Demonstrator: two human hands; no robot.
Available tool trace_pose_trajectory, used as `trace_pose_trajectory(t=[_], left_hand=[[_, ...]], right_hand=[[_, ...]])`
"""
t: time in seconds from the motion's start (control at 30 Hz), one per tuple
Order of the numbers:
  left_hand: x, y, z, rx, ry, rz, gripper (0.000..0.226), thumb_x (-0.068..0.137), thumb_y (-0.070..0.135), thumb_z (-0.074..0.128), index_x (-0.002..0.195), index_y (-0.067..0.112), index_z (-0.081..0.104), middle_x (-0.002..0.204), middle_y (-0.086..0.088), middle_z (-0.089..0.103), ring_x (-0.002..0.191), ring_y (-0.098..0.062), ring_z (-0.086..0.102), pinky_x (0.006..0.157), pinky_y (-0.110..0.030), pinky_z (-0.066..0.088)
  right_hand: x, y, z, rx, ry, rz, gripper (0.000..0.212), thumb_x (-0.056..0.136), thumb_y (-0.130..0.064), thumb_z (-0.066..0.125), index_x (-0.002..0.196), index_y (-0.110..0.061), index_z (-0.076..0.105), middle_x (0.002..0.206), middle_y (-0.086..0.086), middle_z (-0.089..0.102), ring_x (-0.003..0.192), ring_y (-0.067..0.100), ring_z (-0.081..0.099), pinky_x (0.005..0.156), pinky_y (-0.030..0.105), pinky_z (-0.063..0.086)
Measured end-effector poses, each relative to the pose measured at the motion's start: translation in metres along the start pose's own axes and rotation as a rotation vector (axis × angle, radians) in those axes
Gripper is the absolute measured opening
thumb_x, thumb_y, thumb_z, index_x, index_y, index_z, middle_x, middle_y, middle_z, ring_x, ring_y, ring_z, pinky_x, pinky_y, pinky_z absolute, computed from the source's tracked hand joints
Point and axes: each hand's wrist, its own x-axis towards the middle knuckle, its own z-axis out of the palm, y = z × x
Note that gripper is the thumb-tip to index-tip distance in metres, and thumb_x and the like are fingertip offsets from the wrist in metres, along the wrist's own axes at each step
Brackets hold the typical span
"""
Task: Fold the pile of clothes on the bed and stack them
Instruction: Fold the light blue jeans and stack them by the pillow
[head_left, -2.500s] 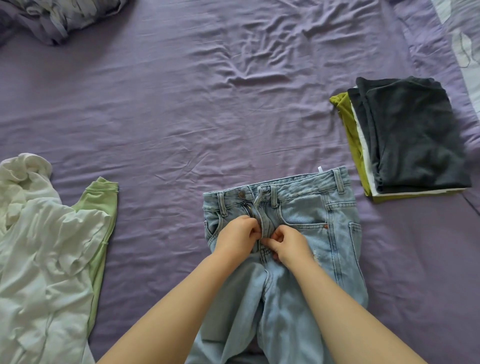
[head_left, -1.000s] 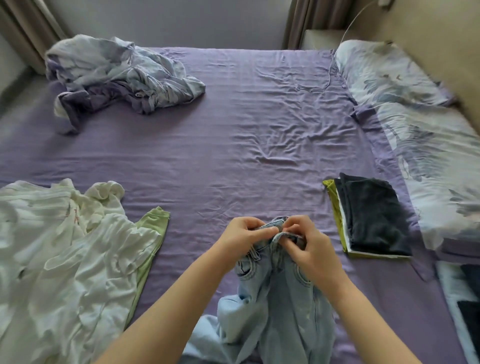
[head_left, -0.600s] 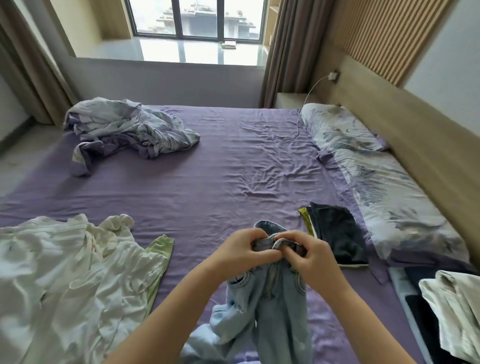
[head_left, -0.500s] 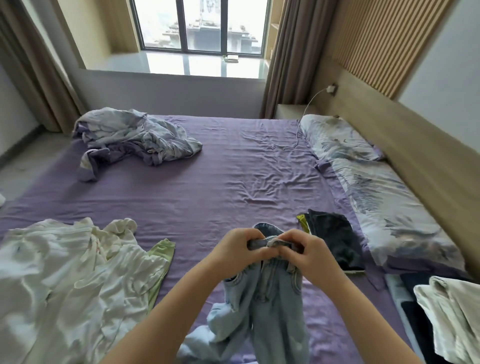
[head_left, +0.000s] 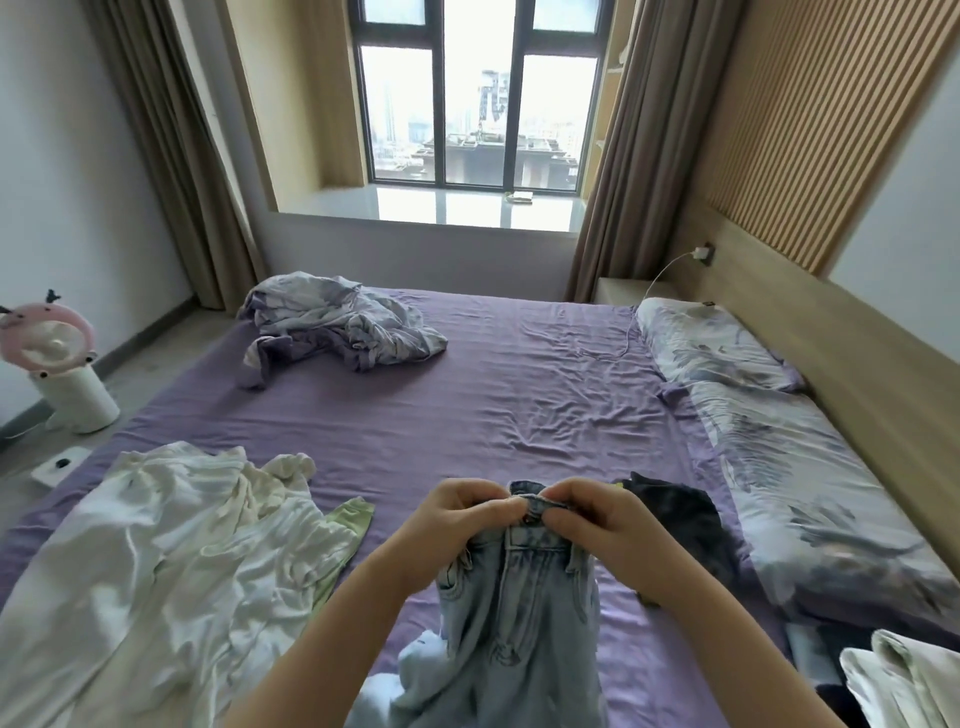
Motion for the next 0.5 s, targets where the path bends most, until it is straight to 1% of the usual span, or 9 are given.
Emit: trace_pose_trajectory(t=[0.07, 0.1, 0.17, 0.23, 0.3, 0.33, 0.4, 0.43, 0.5], left_hand=[[-0.008, 0.005, 0.005, 0.015, 0.008, 0.005, 0.022, 0.083, 0.027, 0.066, 0.062, 0.018, 0.064, 0.062, 0.004, 0.050, 0.061, -0.010, 0.045, 0.058, -0.019, 0.037], [-0.012, 0.007, 0.008, 0.016, 0.018, 0.011, 0.024, 0.083, 0.026, 0.065, 0.060, 0.020, 0.063, 0.060, 0.007, 0.049, 0.059, -0.008, 0.044, 0.057, -0.018, 0.037], [-0.017, 0.008, 0.009, 0.017, 0.033, 0.009, 0.025, 0.083, 0.026, 0.066, 0.061, 0.015, 0.061, 0.060, 0.005, 0.047, 0.058, -0.008, 0.043, 0.055, -0.018, 0.036], [-0.024, 0.010, 0.013, 0.053, 0.051, 0.012, 0.028, 0.084, 0.027, 0.069, 0.064, 0.011, 0.059, 0.060, 0.004, 0.045, 0.057, -0.008, 0.042, 0.054, -0.017, 0.036], [-0.028, 0.010, 0.018, 0.137, 0.060, 0.001, 0.030, 0.084, 0.030, 0.071, 0.065, 0.012, 0.056, 0.059, 0.008, 0.040, 0.056, -0.006, 0.038, 0.052, -0.015, 0.032], [-0.029, 0.011, 0.021, 0.197, 0.074, -0.008, 0.031, 0.084, 0.030, 0.072, 0.062, 0.017, 0.054, 0.058, 0.011, 0.038, 0.055, -0.004, 0.036, 0.051, -0.015, 0.030], [-0.031, 0.010, 0.025, 0.294, 0.122, -0.018, 0.036, 0.083, 0.026, 0.074, 0.055, 0.025, 0.050, 0.054, 0.016, 0.035, 0.053, -0.002, 0.034, 0.049, -0.013, 0.028], [-0.031, 0.010, 0.027, 0.316, 0.138, -0.019, 0.037, 0.082, 0.022, 0.074, 0.055, 0.025, 0.050, 0.053, 0.016, 0.035, 0.052, -0.002, 0.034, 0.049, -0.012, 0.028], [-0.031, 0.010, 0.030, 0.344, 0.142, -0.022, 0.031, 0.082, 0.017, 0.074, 0.060, 0.021, 0.053, 0.053, 0.016, 0.036, 0.052, -0.001, 0.035, 0.050, -0.012, 0.028]], right_hand=[[-0.004, -0.001, 0.002, 0.000, -0.007, -0.037, 0.013, 0.090, -0.022, 0.064, 0.089, -0.035, 0.066, 0.073, -0.006, 0.061, 0.067, 0.007, 0.052, 0.065, 0.026, 0.042], [-0.005, -0.002, 0.004, 0.006, -0.016, -0.055, 0.010, 0.088, -0.027, 0.063, 0.088, -0.037, 0.065, 0.074, -0.005, 0.061, 0.067, 0.007, 0.052, 0.065, 0.027, 0.042], [-0.005, -0.001, 0.007, 0.011, -0.021, -0.070, 0.010, 0.085, -0.033, 0.060, 0.087, -0.043, 0.063, 0.073, -0.010, 0.060, 0.066, 0.003, 0.050, 0.064, 0.023, 0.041], [-0.005, 0.001, 0.008, 0.006, -0.055, -0.082, 0.009, 0.084, -0.036, 0.059, 0.085, -0.045, 0.061, 0.071, -0.016, 0.059, 0.064, -0.001, 0.049, 0.062, 0.018, 0.039], [-0.006, 0.006, 0.007, 0.048, -0.094, -0.065, 0.006, 0.084, -0.039, 0.058, 0.084, -0.043, 0.062, 0.072, -0.015, 0.059, 0.067, 0.000, 0.050, 0.064, 0.020, 0.041], [-0.006, 0.007, 0.006, 0.076, -0.111, -0.050, 0.005, 0.083, -0.040, 0.059, 0.084, -0.041, 0.063, 0.073, -0.014, 0.060, 0.069, 0.002, 0.052, 0.066, 0.023, 0.042], [-0.006, 0.009, 0.003, 0.123, -0.141, -0.033, 0.010, 0.080, -0.044, 0.061, 0.085, -0.036, 0.066, 0.074, -0.011, 0.062, 0.072, 0.006, 0.055, 0.069, 0.028, 0.045], [-0.007, 0.010, 0.001, 0.144, -0.152, -0.034, 0.012, 0.079, -0.045, 0.062, 0.085, -0.035, 0.067, 0.075, -0.011, 0.062, 0.073, 0.007, 0.056, 0.069, 0.028, 0.045], [-0.008, 0.009, -0.003, 0.168, -0.161, -0.052, 0.011, 0.080, -0.044, 0.066, 0.085, -0.034, 0.068, 0.075, -0.011, 0.064, 0.072, 0.005, 0.056, 0.068, 0.023, 0.045]])
